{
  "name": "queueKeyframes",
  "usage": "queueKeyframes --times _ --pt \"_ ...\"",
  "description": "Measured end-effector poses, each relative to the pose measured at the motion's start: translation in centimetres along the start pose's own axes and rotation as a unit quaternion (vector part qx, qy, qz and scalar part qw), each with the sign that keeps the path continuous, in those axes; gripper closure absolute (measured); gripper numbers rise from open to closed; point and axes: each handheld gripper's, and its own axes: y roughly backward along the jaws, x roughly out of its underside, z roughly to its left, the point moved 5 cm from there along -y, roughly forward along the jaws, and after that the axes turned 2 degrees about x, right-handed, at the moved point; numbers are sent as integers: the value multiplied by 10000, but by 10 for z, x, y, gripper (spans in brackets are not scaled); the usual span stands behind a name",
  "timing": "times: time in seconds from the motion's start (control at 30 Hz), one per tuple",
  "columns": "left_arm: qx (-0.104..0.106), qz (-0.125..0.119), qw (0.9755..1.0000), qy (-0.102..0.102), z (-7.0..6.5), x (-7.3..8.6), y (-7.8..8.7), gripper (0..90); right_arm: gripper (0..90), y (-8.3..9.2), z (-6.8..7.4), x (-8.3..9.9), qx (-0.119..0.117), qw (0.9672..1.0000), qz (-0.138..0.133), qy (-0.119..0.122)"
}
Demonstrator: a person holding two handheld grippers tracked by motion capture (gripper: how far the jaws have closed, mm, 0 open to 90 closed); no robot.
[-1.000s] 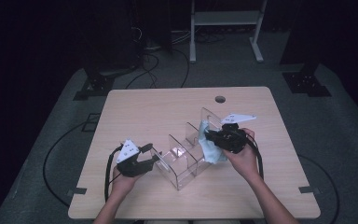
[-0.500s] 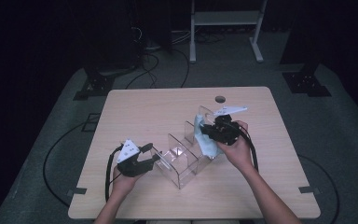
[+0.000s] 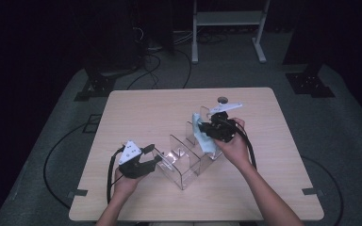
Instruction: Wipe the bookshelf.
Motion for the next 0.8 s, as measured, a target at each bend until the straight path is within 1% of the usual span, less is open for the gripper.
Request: queueKeyframes --times 0.07,0.13,0.23,0.3,0.4,0.47,0.57,0.63,0.7,0.8 --pt "9 7 10000 -11 0 0 0 465 818 -1 -1 -2 -17 10000 12 -20" --pt "-7 12 10000 -55 0 0 0 463 818 3 0 1 -19 10000 -23 4" --pt "-1 18 10000 -60 -1 0 -1 465 819 8 -2 6 -42 10000 -36 -25" --pt "-4 17 10000 -65 -1 0 -1 466 819 7 -2 4 -47 10000 9 -36" --pt "2 15 10000 -55 -1 0 -1 467 820 -3 -1 -5 -78 9999 81 -73" --pt "-1 6 10000 -35 0 0 -1 466 820 -14 -1 -13 -127 9997 185 -89" --pt "-17 1 10000 3 0 -1 -1 466 819 -31 0 -26 -102 9993 319 -142" --pt "-29 9 10000 12 0 -1 -1 466 819 -35 -1 -29 -88 9991 374 -167" --pt "-39 35 10000 -45 -1 -1 -1 465 820 -32 1 -28 -59 9993 340 -137" --pt "-58 38 10000 -49 -1 -1 -2 463 820 -19 2 -19 -22 9995 266 -142"
